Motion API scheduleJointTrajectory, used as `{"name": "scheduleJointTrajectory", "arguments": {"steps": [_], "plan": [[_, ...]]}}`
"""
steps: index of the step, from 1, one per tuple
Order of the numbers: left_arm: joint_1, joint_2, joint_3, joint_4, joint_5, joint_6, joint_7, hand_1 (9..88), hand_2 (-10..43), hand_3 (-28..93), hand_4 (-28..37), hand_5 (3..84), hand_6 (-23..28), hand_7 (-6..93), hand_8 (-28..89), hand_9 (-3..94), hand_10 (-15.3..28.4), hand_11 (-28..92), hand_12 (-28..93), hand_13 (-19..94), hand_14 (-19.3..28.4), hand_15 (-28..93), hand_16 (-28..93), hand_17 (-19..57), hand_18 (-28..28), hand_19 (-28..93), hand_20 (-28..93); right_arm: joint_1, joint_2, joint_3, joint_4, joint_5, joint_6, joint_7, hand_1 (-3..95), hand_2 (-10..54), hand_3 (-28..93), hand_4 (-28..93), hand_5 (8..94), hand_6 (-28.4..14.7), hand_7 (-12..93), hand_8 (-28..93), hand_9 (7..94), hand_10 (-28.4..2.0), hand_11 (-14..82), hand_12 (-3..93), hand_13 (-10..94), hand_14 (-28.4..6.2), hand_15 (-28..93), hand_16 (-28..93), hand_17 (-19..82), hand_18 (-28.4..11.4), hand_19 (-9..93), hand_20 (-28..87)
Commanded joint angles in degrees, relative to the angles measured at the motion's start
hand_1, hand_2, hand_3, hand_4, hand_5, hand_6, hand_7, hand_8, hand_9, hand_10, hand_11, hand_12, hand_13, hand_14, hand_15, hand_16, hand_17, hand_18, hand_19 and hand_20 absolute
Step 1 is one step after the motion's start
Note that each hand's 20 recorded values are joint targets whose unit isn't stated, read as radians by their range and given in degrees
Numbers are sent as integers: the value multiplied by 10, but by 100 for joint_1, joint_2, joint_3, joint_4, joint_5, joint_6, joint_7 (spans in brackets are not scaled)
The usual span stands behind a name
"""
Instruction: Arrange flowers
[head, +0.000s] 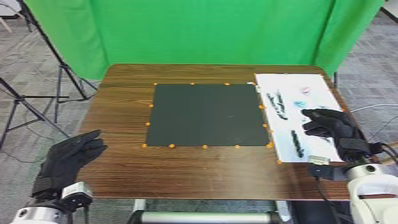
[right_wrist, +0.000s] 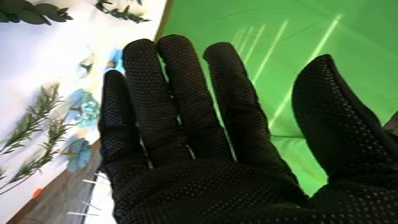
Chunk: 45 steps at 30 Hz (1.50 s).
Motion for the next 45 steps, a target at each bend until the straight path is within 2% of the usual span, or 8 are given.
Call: {"name": "scheduleJointTrajectory", "arguments": {"steps": [1, 8, 9, 12, 17, 20, 30, 45], "plan": [[43, -32, 23, -5, 19, -65, -50, 309, 40, 765, -114, 505, 156, 147, -84, 426, 226, 406, 107, 308, 283, 627, -122, -67, 227, 618, 167, -39, 57, -33, -54, -185, 114, 87, 178, 132, 824, -262, 511, -61, 215, -139, 536, -190, 345, 161, 404, -174, 582, 99, 107, -195, 635, 175], [66, -37, 8, -18, -14, -56, -50, 308, 41, 765, -114, 505, 156, 147, -84, 425, 227, 405, 106, 309, 283, 627, -121, -67, 227, 618, 167, 60, 323, -307, -124, -1236, 605, 757, 201, 103, 824, -254, 536, -61, 218, -138, 563, -186, 459, 199, 455, -160, 715, 137, 147, -198, 689, 194], [100, -14, 17, -28, -44, -20, 6, 307, 41, 766, -114, 505, 156, 147, -84, 425, 227, 405, 106, 308, 283, 627, -121, -67, 227, 618, 167, 100, 350, -348, -135, -1359, 615, 878, 205, 97, 824, -254, 539, -61, 219, -138, 563, -186, 477, 203, 460, -160, 731, 143, 153, -200, 698, 198], [57, -22, 18, -10, -17, -45, -47, 307, 42, 767, -114, 505, 156, 147, -84, 425, 227, 406, 107, 308, 283, 627, -121, -67, 227, 619, 167, 219, 475, -542, -184, -1880, 632, 1481, 226, 66, 825, -253, 555, -61, 228, -140, 564, -178, 545, 219, 486, -157, 780, 170, 172, -207, 732, 213], [49, -9, 28, -18, -20, -47, -59, 306, 42, 768, -115, 505, 157, 147, -83, 426, 228, 406, 107, 308, 283, 627, -122, -67, 227, 619, 167, 442, 648, -993, -231, -3283, 88, 2643, 261, 26, 801, -243, 596, -66, 226, -134, 593, -168, 664, 262, 522, -161, 854, 253, 208, -222, 784, 227], [66, -8, -2, -28, -11, -54, -60, 306, 43, 768, -116, 506, 157, 147, -83, 425, 228, 407, 107, 308, 283, 627, -122, -67, 227, 618, 167, 482, 726, -1290, -200, -3998, -255, 2926, 294, -14, 788, -236, 635, -73, 229, -127, 612, -169, 725, 301, 551, -174, 899, 304, 233, -238, 821, 230], [7, 21, 34, 1, -38, -69, -47, 305, 45, 773, -117, 506, 157, 147, -83, 426, 228, 406, 107, 307, 284, 627, -122, -67, 227, 618, 167, 686, 922, -1992, 104, -4984, -409, 3509, 312, -42, 783, -235, 665, -77, 257, -115, 613, -182, 724, 321, 562, -190, 898, 318, 239, -263, 842, 210], [-111, 36, 51, 26, -21, -128, -136, 304, 47, 776, -118, 506, 158, 148, -83, 425, 229, 407, 108, 307, 284, 627, -122, -67, 227, 619, 167, 912, 908, -2569, 540, -5842, -718, 3913, 330, -78, 780, -235, 665, -96, 271, -93, 599, -218, 699, 318, 558, -212, 884, 289, 228, -283, 868, 125]]}}
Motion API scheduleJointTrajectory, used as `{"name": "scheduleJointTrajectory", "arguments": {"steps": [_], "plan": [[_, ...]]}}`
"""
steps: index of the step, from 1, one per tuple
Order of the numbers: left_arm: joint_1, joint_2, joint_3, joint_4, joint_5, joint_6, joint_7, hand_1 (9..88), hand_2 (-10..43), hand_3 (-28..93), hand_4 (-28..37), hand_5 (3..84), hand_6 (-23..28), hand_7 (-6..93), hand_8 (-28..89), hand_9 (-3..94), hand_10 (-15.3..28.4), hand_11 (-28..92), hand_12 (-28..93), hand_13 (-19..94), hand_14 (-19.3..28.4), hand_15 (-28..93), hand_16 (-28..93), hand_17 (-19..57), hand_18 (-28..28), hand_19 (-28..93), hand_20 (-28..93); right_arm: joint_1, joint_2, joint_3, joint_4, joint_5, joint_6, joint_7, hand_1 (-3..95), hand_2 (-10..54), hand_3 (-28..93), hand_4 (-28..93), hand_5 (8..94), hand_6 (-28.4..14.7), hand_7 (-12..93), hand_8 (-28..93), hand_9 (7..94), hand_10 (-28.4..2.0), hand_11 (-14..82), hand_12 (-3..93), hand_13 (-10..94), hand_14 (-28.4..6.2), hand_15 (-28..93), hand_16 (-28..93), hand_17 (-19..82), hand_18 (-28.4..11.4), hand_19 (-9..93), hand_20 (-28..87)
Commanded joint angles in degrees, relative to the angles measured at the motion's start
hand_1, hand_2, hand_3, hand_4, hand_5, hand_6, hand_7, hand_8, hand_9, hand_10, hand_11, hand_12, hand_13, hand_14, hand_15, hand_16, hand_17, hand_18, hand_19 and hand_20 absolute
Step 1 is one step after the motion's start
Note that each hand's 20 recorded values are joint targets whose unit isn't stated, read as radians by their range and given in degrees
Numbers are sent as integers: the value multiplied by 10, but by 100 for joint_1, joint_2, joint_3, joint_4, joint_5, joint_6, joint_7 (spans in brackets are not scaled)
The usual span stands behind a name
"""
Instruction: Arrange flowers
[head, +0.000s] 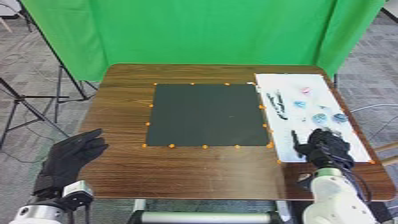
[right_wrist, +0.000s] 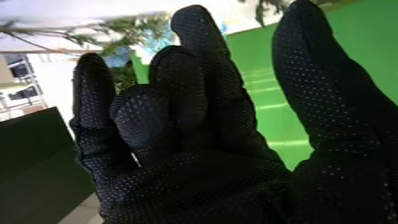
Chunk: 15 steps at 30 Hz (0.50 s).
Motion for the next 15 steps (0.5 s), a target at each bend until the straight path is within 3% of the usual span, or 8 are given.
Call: {"name": "scheduleJointTrajectory", "arguments": {"steps": [1, 2, 15], "plan": [[-11, 30, 28, 17, -24, -85, -53, 304, 47, 777, -118, 506, 158, 148, -83, 425, 229, 408, 108, 307, 284, 627, -122, -67, 227, 619, 167, 50, 6, -174, 197, -362, -207, 136, 330, -78, 780, -235, 665, -97, 270, -94, 599, -218, 698, 317, 558, -213, 884, 289, 228, -283, 869, 121], [-31, 1, 22, 18, 6, -121, -117, 304, 47, 777, -118, 506, 158, 148, -83, 425, 229, 408, 108, 307, 284, 627, -122, -67, 227, 619, 168, 31, 8, -204, 222, -432, -208, 161, 331, -79, 779, -235, 665, -97, 270, -94, 599, -218, 698, 317, 558, -213, 883, 289, 228, -283, 870, 118], [-32, 1, 19, 18, -18, -113, -117, 304, 48, 779, -117, 506, 159, 149, -83, 424, 228, 411, 108, 307, 284, 627, -123, -67, 227, 618, 168, 257, -53, -464, 562, -713, -372, 255, 336, -82, 774, -235, 664, -101, 270, -91, 597, -225, 695, 312, 559, -216, 881, 281, 227, -284, 880, 86]]}}
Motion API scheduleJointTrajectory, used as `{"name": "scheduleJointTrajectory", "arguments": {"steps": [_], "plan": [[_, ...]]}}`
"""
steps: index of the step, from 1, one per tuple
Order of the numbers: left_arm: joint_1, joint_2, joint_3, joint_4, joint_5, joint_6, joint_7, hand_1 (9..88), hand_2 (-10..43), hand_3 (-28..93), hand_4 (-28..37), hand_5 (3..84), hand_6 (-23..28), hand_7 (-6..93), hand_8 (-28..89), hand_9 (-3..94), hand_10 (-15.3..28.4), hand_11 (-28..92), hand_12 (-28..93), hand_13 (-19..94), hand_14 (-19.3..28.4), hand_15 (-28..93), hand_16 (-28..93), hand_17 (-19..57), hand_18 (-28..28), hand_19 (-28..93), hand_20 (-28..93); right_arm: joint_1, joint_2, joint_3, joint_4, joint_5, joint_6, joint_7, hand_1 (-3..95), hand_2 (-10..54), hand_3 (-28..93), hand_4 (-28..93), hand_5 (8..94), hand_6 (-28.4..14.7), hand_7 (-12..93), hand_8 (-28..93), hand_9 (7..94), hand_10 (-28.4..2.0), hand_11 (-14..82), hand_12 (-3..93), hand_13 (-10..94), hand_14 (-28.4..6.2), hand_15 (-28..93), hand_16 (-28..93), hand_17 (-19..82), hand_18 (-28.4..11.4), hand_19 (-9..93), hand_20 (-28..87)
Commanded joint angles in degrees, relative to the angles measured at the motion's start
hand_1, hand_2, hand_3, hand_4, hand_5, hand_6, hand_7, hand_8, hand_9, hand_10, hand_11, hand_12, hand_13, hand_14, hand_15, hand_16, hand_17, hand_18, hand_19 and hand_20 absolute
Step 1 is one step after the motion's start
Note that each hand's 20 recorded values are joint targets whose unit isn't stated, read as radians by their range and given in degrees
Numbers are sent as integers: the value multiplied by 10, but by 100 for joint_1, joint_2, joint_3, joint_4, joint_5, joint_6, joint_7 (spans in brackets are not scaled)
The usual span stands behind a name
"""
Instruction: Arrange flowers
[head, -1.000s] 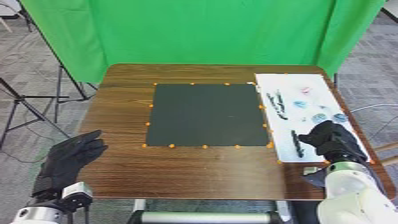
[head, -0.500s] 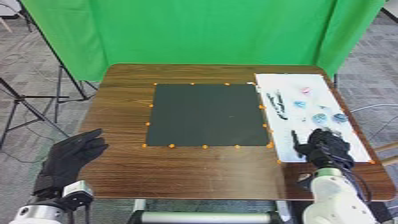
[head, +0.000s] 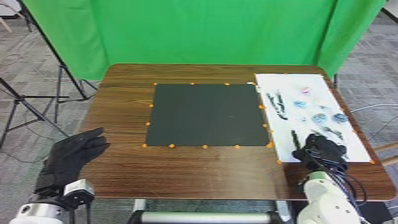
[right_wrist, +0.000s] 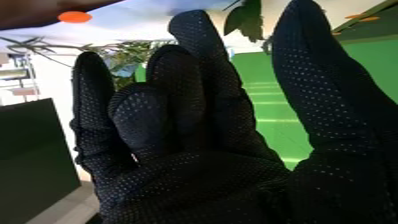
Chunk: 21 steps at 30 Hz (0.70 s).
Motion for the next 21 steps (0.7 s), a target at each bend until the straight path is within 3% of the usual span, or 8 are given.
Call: {"name": "scheduleJointTrajectory", "arguments": {"steps": [1, 12, 19, 21], "plan": [[34, -14, -3, 16, -14, -73, -65, 305, 48, 778, -117, 506, 159, 148, -84, 424, 228, 411, 108, 307, 284, 627, -123, -67, 227, 618, 168, 112, -69, -129, 225, -176, -140, 120, 336, -82, 774, -235, 664, -101, 270, -91, 597, -225, 695, 312, 559, -217, 881, 280, 227, -284, 880, 84], [-11, -28, 3, 20, 12, -101, -112, 305, 49, 780, -116, 507, 159, 149, -84, 424, 228, 411, 107, 306, 284, 626, -123, -68, 228, 619, 169, 273, -141, -399, 341, -186, -194, 105, 344, -81, 771, -235, 676, -96, 290, -92, 610, -222, 696, 308, 567, -215, 880, 276, 231, -284, 887, 72], [69, -31, -52, -2, -17, -60, -60, 303, 50, 783, -114, 507, 159, 148, -83, 424, 229, 410, 106, 307, 284, 627, -122, -68, 228, 619, 169, 215, -133, -365, 351, -165, -314, 161, 379, -93, 781, -236, 694, -90, 304, -96, 631, -214, 695, 304, 584, -209, 879, 271, 243, -284, 898, 57], [79, -37, -71, -9, -16, -63, -73, 303, 50, 784, -113, 507, 159, 148, -83, 424, 229, 411, 107, 307, 284, 627, -122, -67, 228, 619, 169, 179, -151, -349, 358, -193, -370, 174, 402, -95, 779, -254, 695, -89, 301, 8, 642, -208, 695, 302, 592, -205, 876, 273, 248, -284, 906, 42]]}}
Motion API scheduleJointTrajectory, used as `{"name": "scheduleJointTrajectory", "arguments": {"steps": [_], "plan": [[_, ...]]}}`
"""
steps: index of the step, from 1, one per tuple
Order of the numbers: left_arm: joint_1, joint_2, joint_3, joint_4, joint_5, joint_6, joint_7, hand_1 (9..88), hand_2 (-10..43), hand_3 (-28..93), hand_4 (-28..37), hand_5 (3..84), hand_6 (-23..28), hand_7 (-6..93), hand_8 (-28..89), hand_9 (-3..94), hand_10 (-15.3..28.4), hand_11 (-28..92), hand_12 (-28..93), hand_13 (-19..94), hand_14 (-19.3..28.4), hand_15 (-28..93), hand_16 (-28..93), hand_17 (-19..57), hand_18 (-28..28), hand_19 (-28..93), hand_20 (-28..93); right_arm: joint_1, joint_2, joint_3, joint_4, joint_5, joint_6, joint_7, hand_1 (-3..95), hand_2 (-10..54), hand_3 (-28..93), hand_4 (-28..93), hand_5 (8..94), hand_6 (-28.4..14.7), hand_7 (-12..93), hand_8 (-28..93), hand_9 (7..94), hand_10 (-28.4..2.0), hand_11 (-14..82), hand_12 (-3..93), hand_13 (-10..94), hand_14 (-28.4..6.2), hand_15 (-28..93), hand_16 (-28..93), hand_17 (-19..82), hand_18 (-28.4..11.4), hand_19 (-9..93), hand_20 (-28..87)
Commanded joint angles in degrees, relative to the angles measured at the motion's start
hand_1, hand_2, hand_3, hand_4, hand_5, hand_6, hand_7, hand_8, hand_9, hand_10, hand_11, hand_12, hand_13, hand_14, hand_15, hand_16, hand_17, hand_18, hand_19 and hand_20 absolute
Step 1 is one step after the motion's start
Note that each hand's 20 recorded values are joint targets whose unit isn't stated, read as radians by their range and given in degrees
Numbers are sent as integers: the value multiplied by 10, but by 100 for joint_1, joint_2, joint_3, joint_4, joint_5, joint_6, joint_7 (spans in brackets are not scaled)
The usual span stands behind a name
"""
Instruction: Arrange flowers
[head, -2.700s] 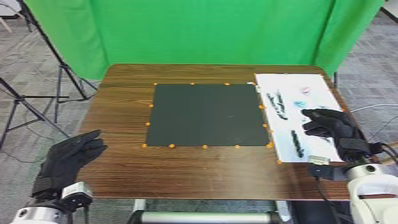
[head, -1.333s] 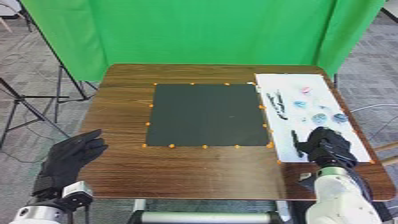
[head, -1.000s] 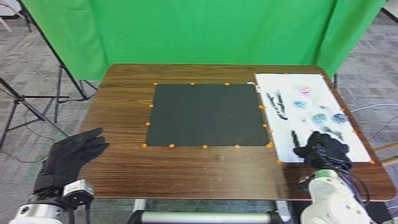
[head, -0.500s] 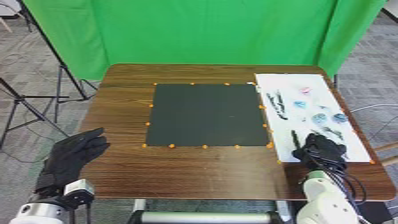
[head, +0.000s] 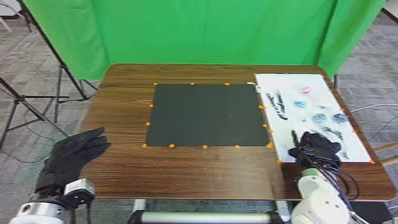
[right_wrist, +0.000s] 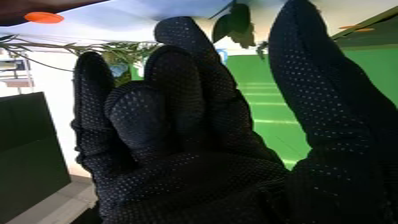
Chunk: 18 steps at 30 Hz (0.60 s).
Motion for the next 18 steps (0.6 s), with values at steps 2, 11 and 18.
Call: {"name": "scheduleJointTrajectory", "arguments": {"steps": [2, 11, 18], "plan": [[88, -50, -72, -7, 4, -62, -44, 303, 51, 785, -113, 507, 159, 148, -83, 424, 229, 410, 106, 307, 284, 627, -123, -68, 228, 618, 169, -201, -68, -54, 106, 7, -291, 146, 446, -95, 757, -267, 710, -88, 298, 112, 657, -193, 692, 309, 607, -196, 871, 274, 260, -284, 916, 30], [91, -32, -78, -7, -8, -44, -20, 303, 52, 786, -112, 507, 159, 149, -83, 423, 228, 410, 107, 307, 284, 627, -122, -68, 227, 618, 169, -205, -99, -80, 165, 44, -262, 136, 522, -95, 714, -274, 770, -75, 298, 155, 708, -163, 658, 345, 659, -174, 854, 276, 297, -284, 931, 40], [90, 2, -57, 5, -29, -20, 37, 302, 54, 787, -110, 507, 159, 149, -84, 424, 229, 411, 107, 306, 284, 627, -123, -68, 227, 618, 168, -155, -65, -6, 130, 316, 69, 47, 555, -95, 721, -281, 824, -44, 304, 148, 777, -143, 644, 338, 723, -142, 829, 289, 323, -284, 932, 92]]}}
